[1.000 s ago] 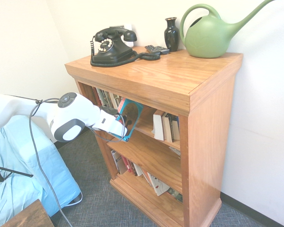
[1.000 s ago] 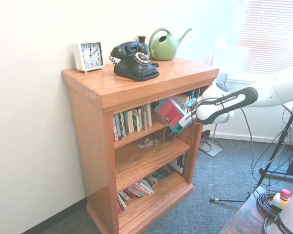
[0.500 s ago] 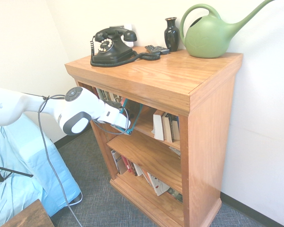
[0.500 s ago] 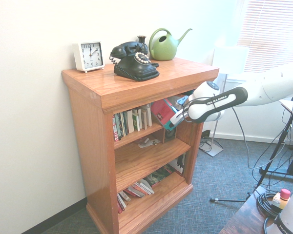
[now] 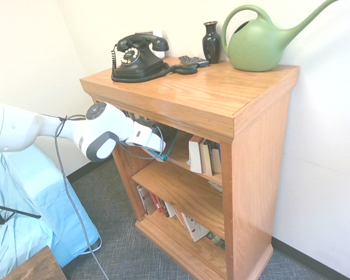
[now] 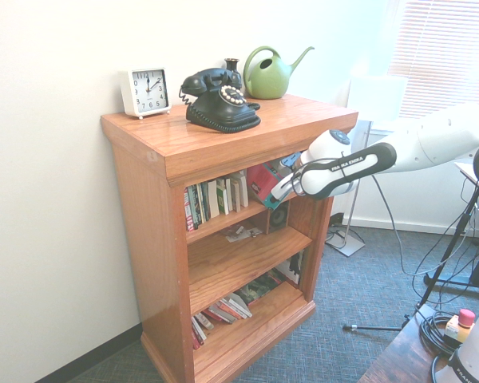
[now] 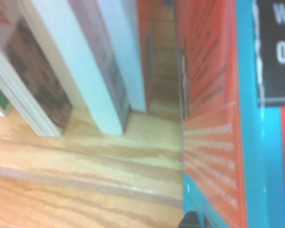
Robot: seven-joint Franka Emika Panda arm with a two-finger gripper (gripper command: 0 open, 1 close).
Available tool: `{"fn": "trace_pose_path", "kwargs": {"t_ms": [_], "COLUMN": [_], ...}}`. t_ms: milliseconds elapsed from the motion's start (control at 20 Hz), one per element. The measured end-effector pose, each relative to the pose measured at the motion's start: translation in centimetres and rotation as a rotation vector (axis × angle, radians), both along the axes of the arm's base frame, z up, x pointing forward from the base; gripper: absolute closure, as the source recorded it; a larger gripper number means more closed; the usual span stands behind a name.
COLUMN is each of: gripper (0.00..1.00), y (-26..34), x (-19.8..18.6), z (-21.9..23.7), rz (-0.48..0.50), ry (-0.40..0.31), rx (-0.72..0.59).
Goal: Organize the shelf
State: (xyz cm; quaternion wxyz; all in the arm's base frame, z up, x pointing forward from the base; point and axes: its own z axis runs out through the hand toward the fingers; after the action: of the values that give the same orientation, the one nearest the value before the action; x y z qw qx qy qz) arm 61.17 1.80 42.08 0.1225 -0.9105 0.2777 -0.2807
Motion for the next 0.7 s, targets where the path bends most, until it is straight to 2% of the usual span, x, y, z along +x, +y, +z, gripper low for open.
{"fn": "trace_pose_path", "kwargs": {"t_ms": [700], "gripper": [0.00], "y": [0.28], "x": [0.20], "z": [-0.24], "rz": [-0.015], "ry": [-0.019], "rx": [0.004]}}
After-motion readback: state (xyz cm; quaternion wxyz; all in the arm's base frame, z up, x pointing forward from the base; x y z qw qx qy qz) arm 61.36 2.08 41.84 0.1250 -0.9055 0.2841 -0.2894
